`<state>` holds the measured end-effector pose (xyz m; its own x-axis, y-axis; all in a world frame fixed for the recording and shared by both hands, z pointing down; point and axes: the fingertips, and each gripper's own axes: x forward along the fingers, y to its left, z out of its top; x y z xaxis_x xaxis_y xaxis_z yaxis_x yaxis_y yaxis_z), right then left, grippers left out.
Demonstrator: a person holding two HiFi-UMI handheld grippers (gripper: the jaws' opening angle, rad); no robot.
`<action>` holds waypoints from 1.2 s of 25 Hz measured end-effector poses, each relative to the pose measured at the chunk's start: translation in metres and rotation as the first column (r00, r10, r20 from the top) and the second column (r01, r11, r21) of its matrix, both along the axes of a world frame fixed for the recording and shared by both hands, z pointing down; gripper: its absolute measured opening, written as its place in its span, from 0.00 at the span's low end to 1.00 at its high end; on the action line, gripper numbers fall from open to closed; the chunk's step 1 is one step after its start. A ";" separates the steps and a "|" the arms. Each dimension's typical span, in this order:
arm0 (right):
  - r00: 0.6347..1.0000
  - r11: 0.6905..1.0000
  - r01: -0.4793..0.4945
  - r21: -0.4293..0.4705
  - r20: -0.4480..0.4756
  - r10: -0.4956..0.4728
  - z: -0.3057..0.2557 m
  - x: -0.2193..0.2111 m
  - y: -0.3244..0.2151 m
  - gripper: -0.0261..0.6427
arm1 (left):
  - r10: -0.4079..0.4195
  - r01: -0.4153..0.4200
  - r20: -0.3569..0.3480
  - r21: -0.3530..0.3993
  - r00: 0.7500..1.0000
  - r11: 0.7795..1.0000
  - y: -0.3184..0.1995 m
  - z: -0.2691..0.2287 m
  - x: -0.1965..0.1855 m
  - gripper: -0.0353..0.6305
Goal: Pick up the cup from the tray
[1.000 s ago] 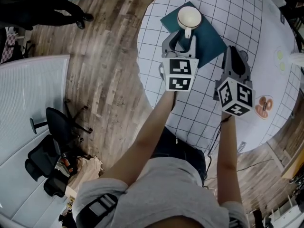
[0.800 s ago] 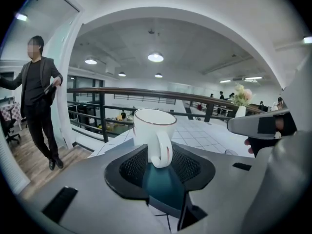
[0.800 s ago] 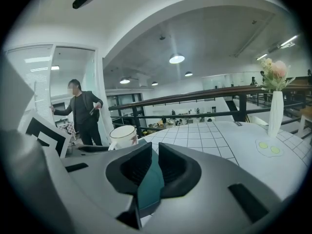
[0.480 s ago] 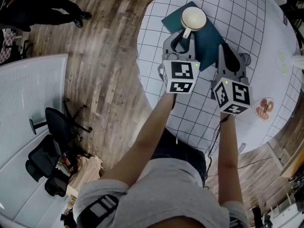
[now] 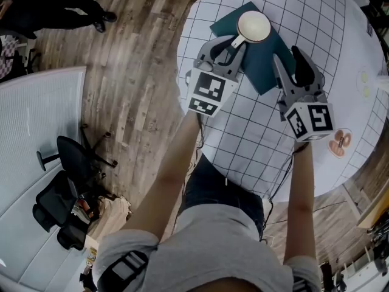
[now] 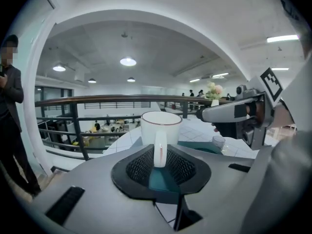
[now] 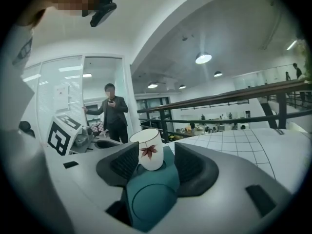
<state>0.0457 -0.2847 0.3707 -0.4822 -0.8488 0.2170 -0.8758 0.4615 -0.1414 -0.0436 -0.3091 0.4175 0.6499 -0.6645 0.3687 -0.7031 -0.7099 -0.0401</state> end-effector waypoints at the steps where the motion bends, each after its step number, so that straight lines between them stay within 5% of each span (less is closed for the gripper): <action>1: 0.999 0.999 0.039 0.005 -0.009 -0.039 0.000 -0.004 -0.002 0.34 | 0.034 -0.034 -0.002 0.001 0.999 0.999 0.000 0.000 0.000 0.17; 7: 0.960 0.963 0.269 0.016 -0.088 -0.267 0.005 -0.032 -0.017 0.46 | 0.194 -0.195 -0.022 -0.029 0.981 0.980 -0.007 -0.001 -0.005 0.16; 13: 0.918 0.926 0.376 -0.033 -0.121 -0.377 0.021 -0.046 -0.037 0.51 | 0.308 -0.307 0.028 -0.019 0.951 0.951 -0.010 -0.002 -0.001 0.16; 21: 0.875 0.883 0.463 -0.075 -0.119 -0.469 0.032 -0.065 -0.050 0.51 | 0.332 -0.332 0.018 -0.011 0.943 0.943 -0.010 -0.003 -0.001 0.16; 30: 0.895 0.903 0.427 -0.045 -0.118 -0.429 0.030 -0.063 -0.051 0.51 | 0.303 -0.303 0.005 -0.001 0.953 0.953 -0.010 -0.005 -0.001 0.16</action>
<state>-0.0172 -0.3352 0.4008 -0.7668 -0.5617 0.3107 -0.6051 0.7941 -0.0579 -0.0445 -0.3196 0.4130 0.8190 -0.4363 0.3727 -0.4543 -0.8898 -0.0433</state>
